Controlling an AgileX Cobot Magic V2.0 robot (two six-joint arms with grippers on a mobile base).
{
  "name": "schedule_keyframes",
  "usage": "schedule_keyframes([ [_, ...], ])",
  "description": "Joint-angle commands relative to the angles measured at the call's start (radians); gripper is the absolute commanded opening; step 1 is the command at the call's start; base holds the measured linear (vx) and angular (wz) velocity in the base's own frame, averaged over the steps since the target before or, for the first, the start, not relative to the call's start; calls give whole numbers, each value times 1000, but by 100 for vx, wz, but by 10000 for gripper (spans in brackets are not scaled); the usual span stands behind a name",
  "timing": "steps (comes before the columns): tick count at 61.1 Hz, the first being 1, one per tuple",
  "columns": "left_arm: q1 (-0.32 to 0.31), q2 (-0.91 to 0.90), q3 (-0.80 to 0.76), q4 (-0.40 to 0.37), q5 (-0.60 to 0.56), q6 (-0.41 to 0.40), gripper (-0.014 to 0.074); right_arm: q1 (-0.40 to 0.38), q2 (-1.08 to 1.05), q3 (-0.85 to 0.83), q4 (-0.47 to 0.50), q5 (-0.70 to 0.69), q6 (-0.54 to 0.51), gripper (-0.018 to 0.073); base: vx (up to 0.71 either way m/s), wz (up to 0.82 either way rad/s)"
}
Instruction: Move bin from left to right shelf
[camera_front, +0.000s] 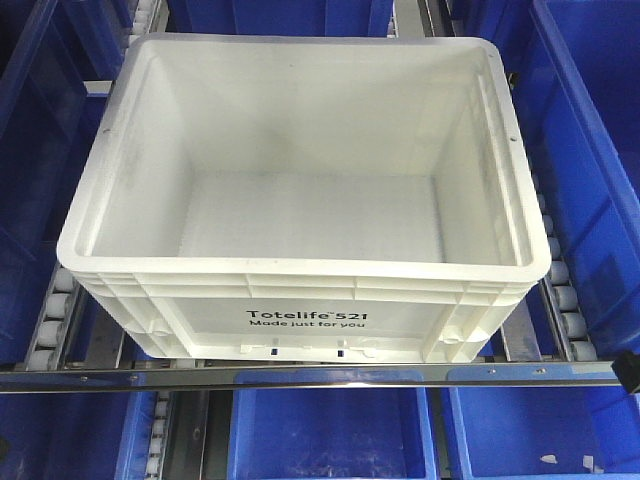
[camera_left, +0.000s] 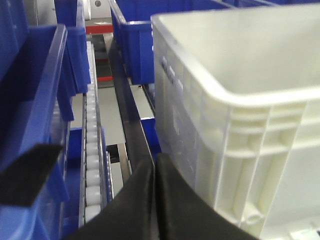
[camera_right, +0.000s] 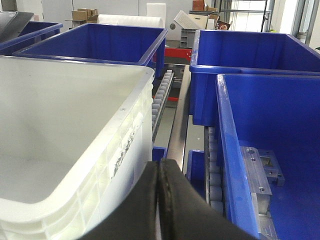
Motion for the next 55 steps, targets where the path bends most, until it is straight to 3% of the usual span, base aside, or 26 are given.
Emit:
schedule_keyframes([
  [1,-5,-48,23,-11,-122,-6,-9,-2,15,-27,0,-61,-3,-8,0,0],
  [55,-5,-64,18,-10,-113,-3,-9,-2,15,-27,0,-61,-3,-8,0,0],
])
